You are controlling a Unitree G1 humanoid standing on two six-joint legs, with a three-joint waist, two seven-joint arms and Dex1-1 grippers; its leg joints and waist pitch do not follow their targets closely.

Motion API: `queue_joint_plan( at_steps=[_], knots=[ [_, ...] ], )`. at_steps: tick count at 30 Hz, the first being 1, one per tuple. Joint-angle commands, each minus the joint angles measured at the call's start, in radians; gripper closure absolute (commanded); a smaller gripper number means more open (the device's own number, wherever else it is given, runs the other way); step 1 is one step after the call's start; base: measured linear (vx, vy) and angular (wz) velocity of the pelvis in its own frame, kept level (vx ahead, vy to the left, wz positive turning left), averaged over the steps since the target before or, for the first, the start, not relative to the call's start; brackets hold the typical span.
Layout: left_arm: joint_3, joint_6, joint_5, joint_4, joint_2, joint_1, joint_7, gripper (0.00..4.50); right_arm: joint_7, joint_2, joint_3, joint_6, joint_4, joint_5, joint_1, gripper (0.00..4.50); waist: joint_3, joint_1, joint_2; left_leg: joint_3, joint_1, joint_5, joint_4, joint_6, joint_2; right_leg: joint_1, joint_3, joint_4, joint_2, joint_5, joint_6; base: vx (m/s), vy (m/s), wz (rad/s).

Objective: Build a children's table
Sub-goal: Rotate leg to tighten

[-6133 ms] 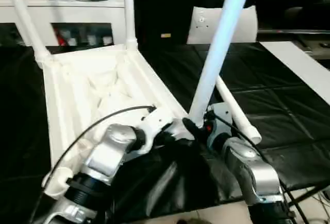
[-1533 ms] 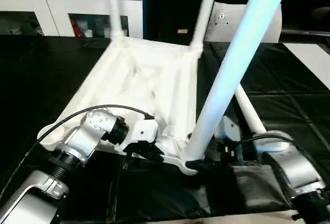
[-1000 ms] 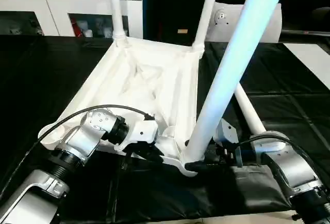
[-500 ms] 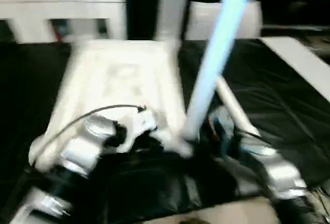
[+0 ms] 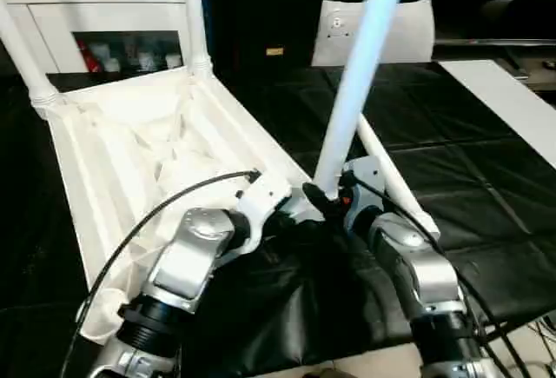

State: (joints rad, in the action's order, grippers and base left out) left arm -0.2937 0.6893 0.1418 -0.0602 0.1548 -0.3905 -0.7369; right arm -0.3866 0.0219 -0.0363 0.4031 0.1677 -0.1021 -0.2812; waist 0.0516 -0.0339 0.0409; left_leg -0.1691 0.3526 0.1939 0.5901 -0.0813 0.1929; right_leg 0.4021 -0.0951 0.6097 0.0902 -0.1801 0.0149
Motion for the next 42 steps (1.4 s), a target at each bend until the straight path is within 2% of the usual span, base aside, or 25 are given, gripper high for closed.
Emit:
queue_joint_plan(
  at_steps=[1,3,4,6,8,10,11,12,13,14,15,19,20,23,30,31,32,35,36,39,40,41,42],
  knots=[
    [-0.002,-0.072,-0.019,-0.007,0.001,-0.054,0.005,4.5,-0.11,-0.007,-0.111,0.006,-0.019,-0.035,0.035,0.92,-0.058,-0.003,-0.006,0.009,0.008,0.202,-0.073,0.034,0.032,-0.051,0.056,-0.087,0.053,-0.275,0.139,0.0,0.0,0.0],
    [0.003,-0.09,-0.031,-0.012,0.03,-0.054,-0.033,4.5,-0.147,0.027,-0.105,-0.01,-0.041,-0.047,0.049,0.6,-0.057,-0.006,-0.007,0.01,0.007,0.216,-0.074,0.033,0.032,-0.052,0.055,-0.089,0.054,-0.291,0.135,0.0,0.0,0.0],
    [0.003,-0.09,-0.031,-0.012,0.03,-0.054,-0.033,4.5,-0.147,0.027,-0.105,-0.01,-0.041,-0.047,0.049,0.6,-0.056,-0.005,-0.007,0.01,0.008,0.225,-0.075,0.033,0.032,-0.053,0.056,-0.091,0.054,-0.303,0.132,0.0,0.0,0.0],
    [0.001,-0.133,-0.036,-0.025,0.076,-0.052,-0.096,4.5,-0.226,0.095,-0.101,-0.045,-0.077,-0.053,0.074,0.29,-0.055,-0.007,-0.004,0.011,0.007,0.239,-0.075,0.035,0.032,-0.053,0.055,-0.096,0.056,-0.345,0.119,0.0,0.0,0.0],
    [-0.009,-0.21,-0.054,-0.055,0.13,-0.052,-0.178,4.5,-0.326,0.182,-0.091,-0.082,-0.105,-0.066,0.101,0.14,-0.053,-0.009,-0.002,0.01,0.005,0.251,-0.074,0.044,0.032,-0.051,0.056,-0.101,0.055,-0.369,0.106,0.0,0.0,0.0],
    [-0.014,-0.246,-0.063,-0.071,0.147,-0.054,-0.204,4.5,-0.355,0.207,-0.084,-0.093,-0.11,-0.071,0.107,0.03,-0.052,-0.01,-0.003,0.012,0.008,0.258,-0.076,0.048,0.032,-0.051,0.054,-0.101,0.057,-0.39,0.105,0.0,0.0,0.0],
    [-0.021,-0.294,-0.074,-0.089,0.163,-0.055,-0.235,4.5,-0.381,0.231,-0.076,-0.102,-0.112,-0.075,0.111,0.03,-0.053,-0.013,-0.005,0.013,0.007,0.257,-0.075,0.048,0.032,-0.052,0.054,-0.104,0.057,-0.397,0.1,0.0,0.0,0.0],
    [-0.027,-0.332,-0.082,-0.103,0.176,-0.056,-0.26,4.5,-0.401,0.249,-0.071,-0.11,-0.112,-0.079,0.113,0.03,-0.053,-0.01,-0.001,0.011,0.004,0.265,-0.074,0.047,0.033,-0.047,0.054,-0.103,0.058,-0.404,0.105,0.0,0.0,0.0],
    [-0.042,-0.392,-0.097,-0.136,0.208,-0.058,-0.328,4.5,-0.464,0.302,-0.061,-0.13,-0.111,-0.089,0.116,0.03,-0.052,-0.014,-0.002,0.013,0.005,0.269,-0.075,0.05,0.032,-0.047,0.053,-0.106,0.058,-0.416,0.101,0.0,0.0,0.0],
    [-0.057,-0.44,-0.102,-0.159,0.231,-0.062,-0.379,4.5,-0.508,0.339,-0.064,-0.149,-0.109,-0.094,0.118,0.03,-0.053,-0.018,-0.002,0.012,-0.001,0.268,-0.075,0.051,0.036,-0.044,0.056,-0.103,0.058,-0.402,0.108,0.0,0.0,0.0],
    [-0.058,-0.445,-0.102,-0.16,0.233,-0.062,-0.384,4.5,-0.512,0.342,-0.064,-0.151,-0.109,-0.094,0.118,0.03,-0.052,-0.021,-0.003,0.01,-0.004,0.27,-0.074,0.053,0.036,-0.042,0.057,-0.104,0.058,-0.398,0.111,0.0,0.0,0.0],
    [-0.063,-0.493,-0.126,-0.207,0.257,-0.079,-0.475,4.5,-0.61,0.405,-0.094,-0.187,-0.115,-0.101,0.117,0.03,-0.055,-0.033,-0.004,0.007,-0.004,0.248,-0.074,0.05,0.038,-0.044,0.058,-0.09,0.057,-0.312,0.153,0.0,0.0,0.0],
    [-0.079,-0.549,-0.132,-0.247,0.278,-0.098,-0.543,4.5,-0.668,0.432,-0.116,-0.209,-0.111,-0.102,0.107,0.03,-0.056,-0.04,-0.003,0.007,-0.002,0.233,-0.075,0.055,0.039,-0.049,0.058,-0.086,0.058,-0.288,0.159,0.0,0.0,0.0],
    [-0.093,-0.597,-0.146,-0.284,0.291,-0.12,-0.611,4.5,-0.727,0.451,-0.139,-0.236,-0.096,-0.103,0.095,0.03,-0.058,-0.052,0.0,0.006,-0.003,0.216,-0.073,0.056,0.04,-0.05,0.059,-0.082,0.062,-0.263,0.17,0.0,0.0,0.0],
    [-0.136,-0.662,-0.155,-0.311,0.31,-0.151,-0.739,4.5,-0.789,0.462,-0.18,-0.287,-0.052,-0.094,0.058,0.03,-0.059,-0.057,-0.002,0.005,-0.005,0.204,-0.074,0.047,0.044,-0.051,0.06,-0.074,0.064,-0.228,0.197,0.0,0.0,0.0],
    [-0.14,-0.672,-0.153,-0.316,0.31,-0.154,-0.748,4.5,-0.794,0.462,-0.183,-0.291,-0.048,-0.094,0.055,0.03,-0.06,-0.059,0.001,0.005,-0.006,0.203,-0.073,0.048,0.044,-0.051,0.06,-0.073,0.064,-0.223,0.199,0.0,0.0,0.0],
    [-0.149,-0.689,-0.149,-0.331,0.309,-0.165,-0.766,4.5,-0.805,0.458,-0.189,-0.293,-0.038,-0.098,0.046,0.03,-0.059,-0.061,-0.001,0.004,-0.005,0.204,-0.074,0.047,0.043,-0.051,0.06,-0.073,0.064,-0.227,0.2,0.0,0.0,0.0],
    [-0.155,-0.707,-0.146,-0.347,0.306,-0.175,-0.781,4.5,-0.821,0.456,-0.196,-0.289,-0.032,-0.104,0.041,0.03,-0.059,-0.065,0.002,0.004,-0.005,0.209,-0.073,0.042,0.043,-0.053,0.06,-0.074,0.065,-0.248,0.191,0.0,0.0,0.0],
    [-0.157,-0.712,-0.144,-0.352,0.305,-0.179,-0.786,4.5,-0.831,0.456,-0.201,-0.286,-0.032,-0.106,0.04,0.31,-0.059,-0.066,0.001,0.004,-0.005,0.208,-0.074,0.042,0.044,-0.053,0.06,-0.074,0.066,-0.249,0.19,0.0,0.0,0.0],
    [-0.159,-0.726,-0.142,-0.37,0.304,-0.19,-0.791,4.5,-0.842,0.454,-0.207,-0.28,-0.031,-0.113,0.039,0.45,-0.061,-0.069,0.004,0.005,-0.005,0.197,-0.073,0.042,0.044,-0.054,0.06,-0.071,0.065,-0.229,0.192,0.0,0.0,0.0],
    [-0.16,-0.735,-0.14,-0.38,0.304,-0.196,-0.791,4.5,-0.846,0.452,-0.21,-0.279,-0.028,-0.117,0.038,0.59,-0.06,-0.07,-0.001,0.006,-0.004,0.197,-0.073,0.041,0.045,-0.055,0.06,-0.07,0.066,-0.224,0.195,0.0,0.0,0.0],
    [-0.16,-0.742,-0.14,-0.391,0.303,-0.202,-0.795,4.5,-0.855,0.449,-0.214,-0.277,-0.024,-0.124,0.036,0.74,-0.061,-0.068,0.004,0.005,-0.003,0.197,-0.073,0.042,0.044,-0.056,0.059,-0.071,0.065,-0.226,0.193,0.0,0.0,0.0],
    [-0.16,-0.742,-0.14,-0.391,0.303,-0.202,-0.795,4.5,-0.855,0.449,-0.214,-0.277,-0.024,-0.124,0.036,0.83,-0.061,-0.069,0.003,0.005,-0.003,0.195,-0.073,0.042,0.044,-0.056,0.06,-0.071,0.066,-0.226,0.193,0.0,0.0,0.0]
  ],
)
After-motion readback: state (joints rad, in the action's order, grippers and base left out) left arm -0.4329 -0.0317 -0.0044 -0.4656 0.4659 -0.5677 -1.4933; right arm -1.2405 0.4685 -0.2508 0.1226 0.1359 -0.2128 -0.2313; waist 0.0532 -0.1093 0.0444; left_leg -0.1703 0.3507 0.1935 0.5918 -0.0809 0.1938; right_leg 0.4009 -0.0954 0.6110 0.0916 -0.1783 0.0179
